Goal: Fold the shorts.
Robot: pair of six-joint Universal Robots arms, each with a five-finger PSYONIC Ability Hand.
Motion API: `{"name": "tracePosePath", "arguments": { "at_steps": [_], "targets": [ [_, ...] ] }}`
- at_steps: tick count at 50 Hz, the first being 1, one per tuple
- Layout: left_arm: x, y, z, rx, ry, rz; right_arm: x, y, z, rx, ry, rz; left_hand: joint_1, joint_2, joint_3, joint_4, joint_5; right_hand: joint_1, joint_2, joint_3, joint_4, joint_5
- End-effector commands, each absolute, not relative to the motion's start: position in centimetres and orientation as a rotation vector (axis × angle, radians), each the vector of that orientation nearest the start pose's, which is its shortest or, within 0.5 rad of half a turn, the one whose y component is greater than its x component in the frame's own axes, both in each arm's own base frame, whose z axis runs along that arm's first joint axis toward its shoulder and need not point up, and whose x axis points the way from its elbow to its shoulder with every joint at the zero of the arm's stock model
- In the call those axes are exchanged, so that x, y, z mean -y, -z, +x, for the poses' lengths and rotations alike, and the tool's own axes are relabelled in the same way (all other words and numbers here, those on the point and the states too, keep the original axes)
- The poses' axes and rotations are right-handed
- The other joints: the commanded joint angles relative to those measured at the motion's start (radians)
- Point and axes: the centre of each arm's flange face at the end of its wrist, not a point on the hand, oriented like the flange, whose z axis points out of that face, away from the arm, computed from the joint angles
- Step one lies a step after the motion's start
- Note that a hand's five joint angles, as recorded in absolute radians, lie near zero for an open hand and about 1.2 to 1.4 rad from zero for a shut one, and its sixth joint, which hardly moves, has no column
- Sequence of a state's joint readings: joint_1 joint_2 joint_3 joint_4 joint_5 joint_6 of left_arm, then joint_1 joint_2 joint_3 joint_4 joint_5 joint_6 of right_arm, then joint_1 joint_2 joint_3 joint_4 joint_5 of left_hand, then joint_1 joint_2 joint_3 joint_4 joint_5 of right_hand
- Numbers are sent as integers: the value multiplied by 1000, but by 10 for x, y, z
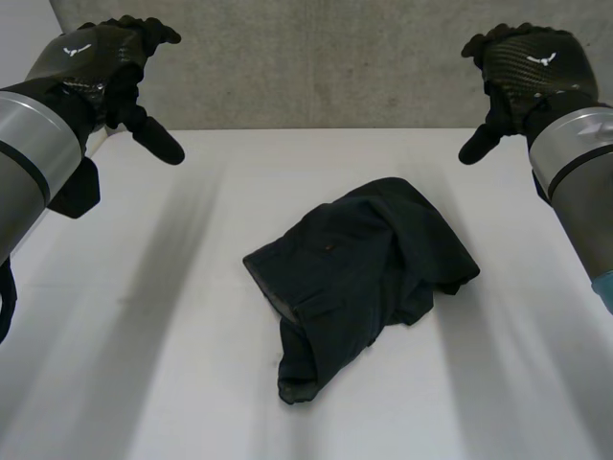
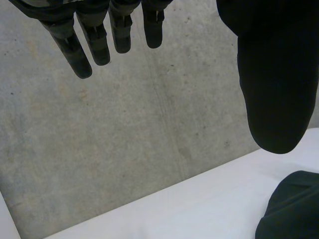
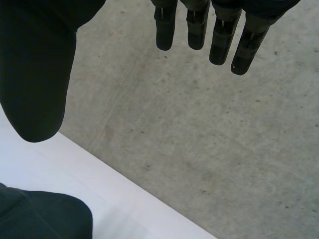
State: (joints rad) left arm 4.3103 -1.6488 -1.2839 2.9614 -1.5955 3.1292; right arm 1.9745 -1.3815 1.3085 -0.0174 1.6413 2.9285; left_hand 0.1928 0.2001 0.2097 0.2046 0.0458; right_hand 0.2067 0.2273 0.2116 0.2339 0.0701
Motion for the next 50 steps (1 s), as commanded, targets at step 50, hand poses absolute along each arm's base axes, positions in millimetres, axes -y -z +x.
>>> {"name": "tracePosePath", "arguments": {
  "at_steps": [50],
  "targets": [
    [219, -137, -344, -2091, 1925, 1596, 283, -318, 253, -2038, 2244, -698, 115, 107, 98, 103, 87, -32, -53, -37, -59, -70]
  ]
}}
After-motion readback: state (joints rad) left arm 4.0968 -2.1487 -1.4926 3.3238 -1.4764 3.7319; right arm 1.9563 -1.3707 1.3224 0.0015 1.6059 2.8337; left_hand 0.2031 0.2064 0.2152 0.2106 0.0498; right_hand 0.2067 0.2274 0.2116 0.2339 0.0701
